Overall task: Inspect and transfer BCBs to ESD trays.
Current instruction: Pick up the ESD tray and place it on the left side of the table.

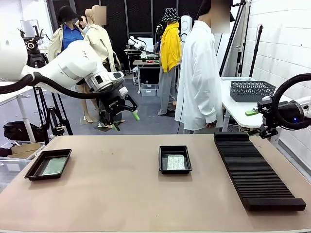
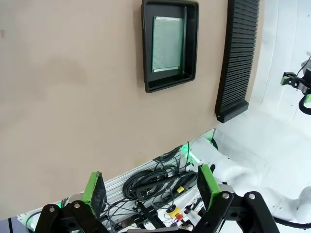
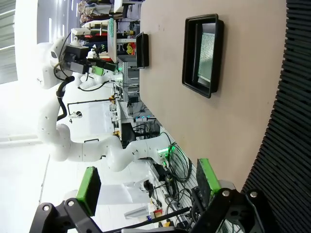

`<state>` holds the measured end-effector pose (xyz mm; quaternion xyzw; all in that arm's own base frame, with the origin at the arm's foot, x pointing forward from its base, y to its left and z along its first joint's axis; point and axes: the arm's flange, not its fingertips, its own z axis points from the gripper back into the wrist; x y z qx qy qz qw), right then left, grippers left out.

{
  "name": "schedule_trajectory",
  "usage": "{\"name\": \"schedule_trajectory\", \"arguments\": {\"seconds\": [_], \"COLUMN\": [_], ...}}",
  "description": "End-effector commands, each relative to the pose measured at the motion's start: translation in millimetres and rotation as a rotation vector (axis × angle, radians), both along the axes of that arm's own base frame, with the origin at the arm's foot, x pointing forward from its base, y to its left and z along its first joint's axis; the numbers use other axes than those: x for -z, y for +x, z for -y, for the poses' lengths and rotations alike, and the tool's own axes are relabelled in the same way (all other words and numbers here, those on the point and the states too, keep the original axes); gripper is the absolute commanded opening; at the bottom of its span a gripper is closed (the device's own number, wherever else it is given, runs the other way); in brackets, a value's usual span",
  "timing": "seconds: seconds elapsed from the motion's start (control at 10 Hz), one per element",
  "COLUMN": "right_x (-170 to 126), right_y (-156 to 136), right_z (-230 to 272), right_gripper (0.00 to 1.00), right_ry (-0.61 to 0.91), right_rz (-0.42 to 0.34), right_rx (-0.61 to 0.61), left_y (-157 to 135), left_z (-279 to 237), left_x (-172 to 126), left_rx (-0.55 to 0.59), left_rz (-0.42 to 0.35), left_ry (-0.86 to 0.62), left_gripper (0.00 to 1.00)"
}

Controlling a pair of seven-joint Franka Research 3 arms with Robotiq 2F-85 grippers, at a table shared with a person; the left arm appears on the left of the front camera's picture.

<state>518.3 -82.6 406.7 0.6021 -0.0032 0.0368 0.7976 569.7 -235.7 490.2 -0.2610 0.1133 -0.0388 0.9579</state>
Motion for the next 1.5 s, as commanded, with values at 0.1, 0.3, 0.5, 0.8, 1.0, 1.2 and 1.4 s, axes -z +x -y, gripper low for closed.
{"name": "schedule_trajectory", "arguments": {"seconds": [0.1,0.3,0.5,0.8,1.0,1.2,1.4], "right_x": [-0.8,-0.8,-0.8,-0.8,-0.8,-0.8,-0.8], "right_y": [-0.6,-0.6,-0.6,-0.6,-0.6,-0.6,-0.6], "right_z": [-0.5,-0.5,-0.5,-0.5,-0.5,-0.5,-0.5], "right_gripper": [1.00,1.00,1.00,1.00,1.00,1.00,1.00], "right_ry": [-0.011,-0.011,-0.011,-0.011,-0.011,-0.011,-0.011], "right_rz": [-0.006,-0.006,-0.006,-0.006,-0.006,-0.006,-0.006], "right_rx": [0.012,0.012,0.012,0.012,0.012,0.012,0.012], "left_y": [14.1,13.9,18.0,24.2,27.9,30.3,28.7], "left_z": [20.8,39.4,60.0,86.8,106.5,124.1,139.8], "left_x": [9.8,24.3,35.6,50.2,62.3,75.3,90.6], "left_rx": [0.028,0.043,0.058,0.088,0.110,0.128,0.119], "left_rz": [-0.007,-0.007,0.001,0.040,0.090,0.121,0.150], "left_ry": [0.103,0.120,0.140,0.168,0.185,0.204,0.230], "left_gripper": [1.00,1.00,1.00,1.00,1.00,1.00,1.00]}}
